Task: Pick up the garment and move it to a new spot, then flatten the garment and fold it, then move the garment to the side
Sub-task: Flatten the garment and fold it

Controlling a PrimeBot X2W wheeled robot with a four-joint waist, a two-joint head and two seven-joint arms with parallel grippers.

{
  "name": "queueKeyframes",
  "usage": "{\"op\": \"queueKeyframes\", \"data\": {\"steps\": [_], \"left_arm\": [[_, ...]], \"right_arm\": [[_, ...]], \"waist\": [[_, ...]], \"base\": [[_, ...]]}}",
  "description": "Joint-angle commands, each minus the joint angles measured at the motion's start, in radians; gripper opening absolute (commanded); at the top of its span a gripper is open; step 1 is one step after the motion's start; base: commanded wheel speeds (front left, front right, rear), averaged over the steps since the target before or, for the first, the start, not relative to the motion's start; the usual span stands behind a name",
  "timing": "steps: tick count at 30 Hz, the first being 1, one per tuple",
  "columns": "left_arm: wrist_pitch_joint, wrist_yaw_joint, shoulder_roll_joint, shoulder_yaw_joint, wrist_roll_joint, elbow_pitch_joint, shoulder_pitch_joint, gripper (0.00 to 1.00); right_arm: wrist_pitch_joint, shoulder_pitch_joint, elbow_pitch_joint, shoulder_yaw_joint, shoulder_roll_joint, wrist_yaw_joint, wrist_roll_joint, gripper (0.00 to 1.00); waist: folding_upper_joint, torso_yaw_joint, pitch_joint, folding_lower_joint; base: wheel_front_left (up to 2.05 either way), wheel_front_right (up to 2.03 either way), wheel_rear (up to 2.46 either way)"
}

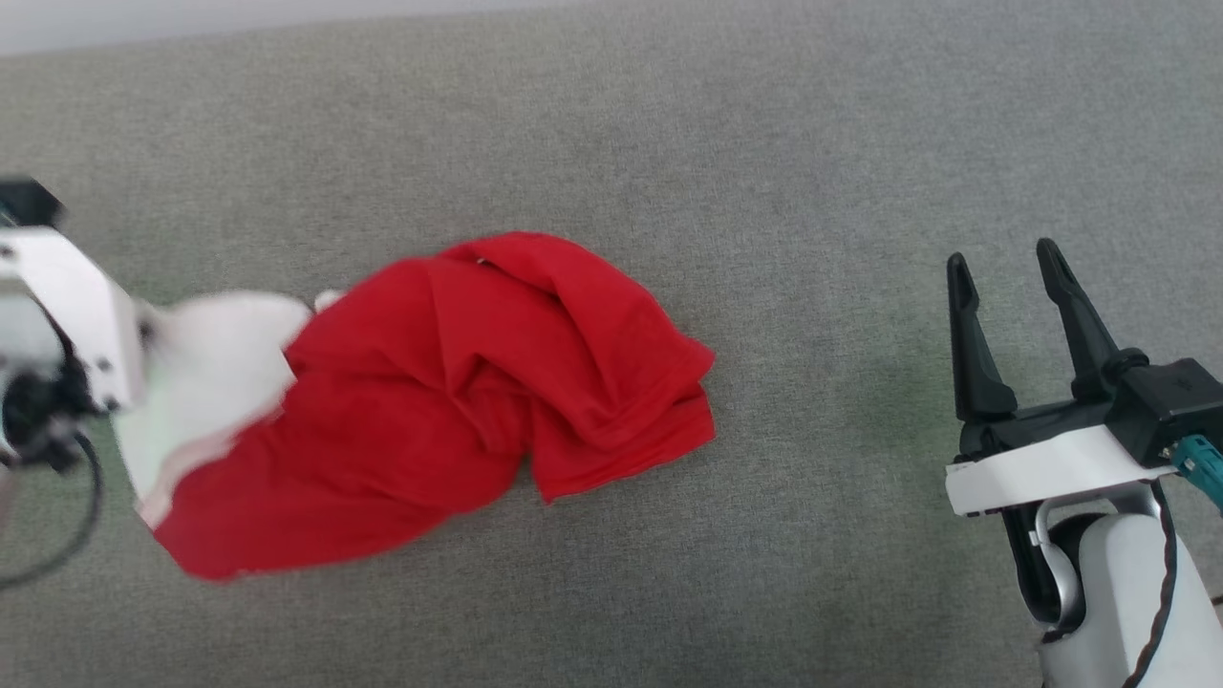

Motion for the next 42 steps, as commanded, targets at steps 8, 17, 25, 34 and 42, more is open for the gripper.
{"op": "queueKeyframes", "data": {"steps": [8,17,25,34,42], "left_arm": [[-0.146,-0.018,0.037,-0.007,0.124,0.087,-0.196,0.0],[-0.298,-0.052,0.017,-0.029,0.207,0.202,-0.329,0.0],[-0.228,-0.118,-0.059,-0.045,0.141,0.351,-0.37,0.85],[-0.281,-0.135,-0.089,-0.05,0.099,0.369,-0.334,1.0],[-0.408,-0.137,-0.105,-0.077,0.076,0.263,-0.213,1.0]], "right_arm": [[-0.008,-0.032,-0.006,0.006,-0.003,0.0,-0.005,1.0],[-0.017,-0.053,-0.001,0.009,-0.002,0.0,-0.003,1.0],[-0.019,-0.071,0.009,0.021,0.004,0.0,-0.007,1.0],[-0.01,-0.052,0.025,0.064,-0.014,0.0,0.006,1.0],[0.069,-0.026,0.027,0.162,-0.062,0.0,0.035,1.0]], "waist": [[0.0,-0.024,0.045,0.0],[0.0,-0.04,0.078,0.0],[0.0,-0.048,0.092,0.0],[0.0,-0.017,0.038,0.0],[0.0,0.05,-0.046,0.0]], "base": [[0.0,0.0,0.0],[0.0,0.0,0.0],[0.0,0.0,0.0],[0.0,0.0,0.0],[0.0,0.0,0.0]]}}
